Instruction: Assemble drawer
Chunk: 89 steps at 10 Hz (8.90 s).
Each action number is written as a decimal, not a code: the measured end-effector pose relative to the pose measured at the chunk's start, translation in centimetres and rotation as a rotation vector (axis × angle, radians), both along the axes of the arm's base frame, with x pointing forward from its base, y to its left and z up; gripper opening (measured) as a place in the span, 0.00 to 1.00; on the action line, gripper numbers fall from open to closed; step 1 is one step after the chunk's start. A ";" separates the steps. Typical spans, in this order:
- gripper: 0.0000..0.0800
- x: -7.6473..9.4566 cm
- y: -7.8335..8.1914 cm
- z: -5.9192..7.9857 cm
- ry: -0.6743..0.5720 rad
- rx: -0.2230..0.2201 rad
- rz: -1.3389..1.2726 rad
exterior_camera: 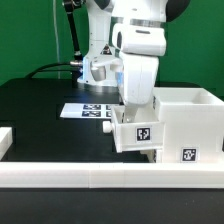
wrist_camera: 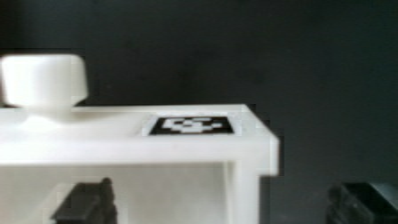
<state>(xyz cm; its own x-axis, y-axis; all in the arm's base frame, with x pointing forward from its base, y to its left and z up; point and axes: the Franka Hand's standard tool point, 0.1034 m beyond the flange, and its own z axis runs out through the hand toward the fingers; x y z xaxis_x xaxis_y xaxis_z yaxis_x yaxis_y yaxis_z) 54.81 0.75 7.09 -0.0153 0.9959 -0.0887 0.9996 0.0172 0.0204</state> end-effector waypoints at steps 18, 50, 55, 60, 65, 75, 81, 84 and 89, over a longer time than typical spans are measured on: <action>0.81 3.2 -7.8 -1.2 0.096 -0.016 0.122; 0.81 5.7 -0.7 -1.6 -0.105 0.066 0.063; 0.81 5.6 -0.6 -1.7 -0.073 0.061 0.051; 0.81 5.4 -0.9 -2.0 -0.071 0.062 0.052; 0.81 5.3 1.5 -2.1 -0.066 0.069 0.031; 0.81 6.0 0.8 -1.4 -0.018 0.039 0.047; 0.81 6.6 4.0 0.5 0.020 0.011 -0.040; 0.81 6.7 -1.4 0.3 0.023 -0.003 0.064; 0.81 6.1 -3.9 3.5 -0.129 0.013 0.068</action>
Offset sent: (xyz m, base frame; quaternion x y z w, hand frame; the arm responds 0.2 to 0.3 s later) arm 0.0184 -0.0181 0.0432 0.0074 -0.0178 -0.0026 0.9998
